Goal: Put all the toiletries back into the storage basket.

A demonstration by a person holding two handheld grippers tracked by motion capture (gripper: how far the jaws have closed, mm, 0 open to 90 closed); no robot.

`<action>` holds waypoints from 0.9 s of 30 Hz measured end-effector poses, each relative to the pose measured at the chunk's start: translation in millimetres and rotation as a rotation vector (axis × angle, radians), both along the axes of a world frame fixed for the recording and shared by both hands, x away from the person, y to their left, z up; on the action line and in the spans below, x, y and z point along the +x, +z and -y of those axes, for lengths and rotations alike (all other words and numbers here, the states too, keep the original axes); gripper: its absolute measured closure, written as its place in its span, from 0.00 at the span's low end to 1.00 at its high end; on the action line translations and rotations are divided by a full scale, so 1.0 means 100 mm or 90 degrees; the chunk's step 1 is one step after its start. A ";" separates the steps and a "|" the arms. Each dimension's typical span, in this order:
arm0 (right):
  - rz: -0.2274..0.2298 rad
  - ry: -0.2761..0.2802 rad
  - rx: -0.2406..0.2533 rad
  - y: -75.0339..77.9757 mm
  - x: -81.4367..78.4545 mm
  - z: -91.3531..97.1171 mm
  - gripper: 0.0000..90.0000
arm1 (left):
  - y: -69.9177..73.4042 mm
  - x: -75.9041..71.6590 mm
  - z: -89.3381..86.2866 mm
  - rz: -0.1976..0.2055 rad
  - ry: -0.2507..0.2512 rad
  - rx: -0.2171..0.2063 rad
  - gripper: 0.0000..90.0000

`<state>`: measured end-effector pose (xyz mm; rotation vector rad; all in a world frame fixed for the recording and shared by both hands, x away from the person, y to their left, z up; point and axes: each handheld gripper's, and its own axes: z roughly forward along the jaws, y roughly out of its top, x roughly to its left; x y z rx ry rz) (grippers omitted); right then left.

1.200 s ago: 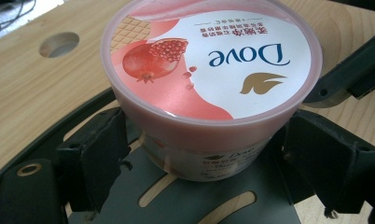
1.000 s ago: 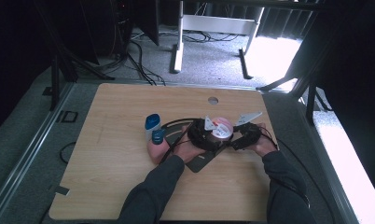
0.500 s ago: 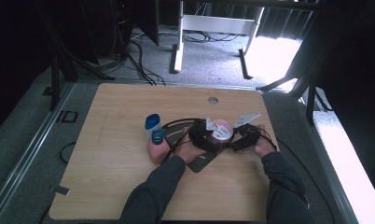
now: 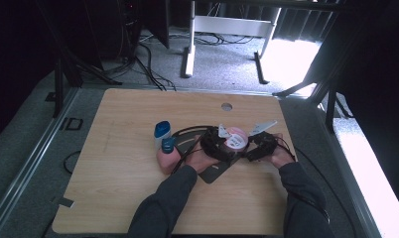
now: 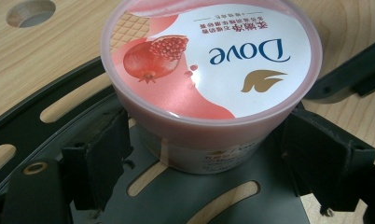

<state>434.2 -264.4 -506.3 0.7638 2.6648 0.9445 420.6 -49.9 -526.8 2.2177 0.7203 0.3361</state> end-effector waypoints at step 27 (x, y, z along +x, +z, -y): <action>-0.032 -0.017 0.027 -0.16 -0.01 0.13 0.22 | 0.00 -0.02 0.01 0.008 -0.002 0.022 0.19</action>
